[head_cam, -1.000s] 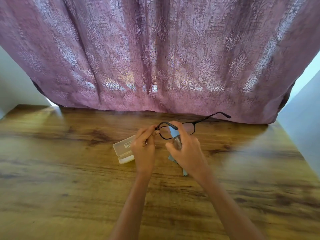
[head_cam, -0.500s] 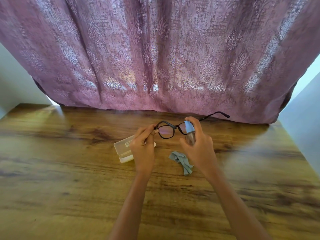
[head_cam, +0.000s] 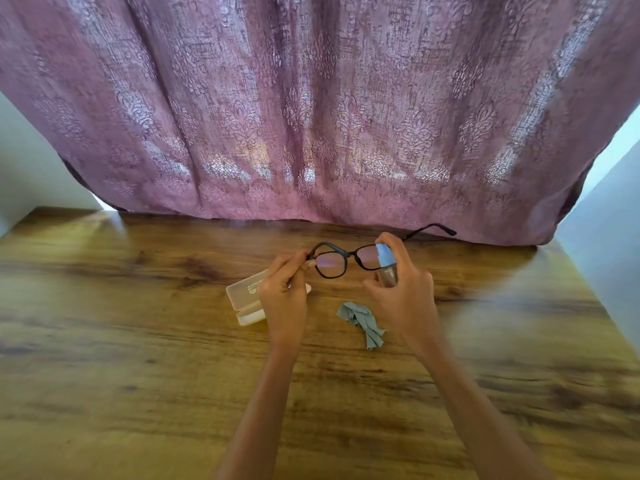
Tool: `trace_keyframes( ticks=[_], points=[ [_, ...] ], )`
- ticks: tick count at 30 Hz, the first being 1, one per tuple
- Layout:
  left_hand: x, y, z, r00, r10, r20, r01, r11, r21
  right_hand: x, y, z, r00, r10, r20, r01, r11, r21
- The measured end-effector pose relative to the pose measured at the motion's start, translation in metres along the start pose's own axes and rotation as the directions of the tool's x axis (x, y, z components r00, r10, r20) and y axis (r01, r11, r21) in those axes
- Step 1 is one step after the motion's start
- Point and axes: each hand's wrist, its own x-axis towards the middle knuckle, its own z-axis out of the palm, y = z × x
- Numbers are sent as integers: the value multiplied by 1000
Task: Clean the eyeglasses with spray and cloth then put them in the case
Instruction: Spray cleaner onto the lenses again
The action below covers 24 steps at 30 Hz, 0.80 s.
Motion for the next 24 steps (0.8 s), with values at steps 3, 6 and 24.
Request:
trace_keyframes(
  ticks=[3,6,24],
  points=[
    [0,0,0,1000,1,-6,-1,1000,6,-1,-1,-1,1000,6,-30,-6,1000,1],
    [0,-2,0,1000,-10,11,10,1000,-7,3,0,-3,1000,14,24,-14,1000,-19],
    [-2,-3,0,1000,-21,-8,21,1000,-6,-4,-3,-3,999,-27,32,28,999,-35]
  ],
)
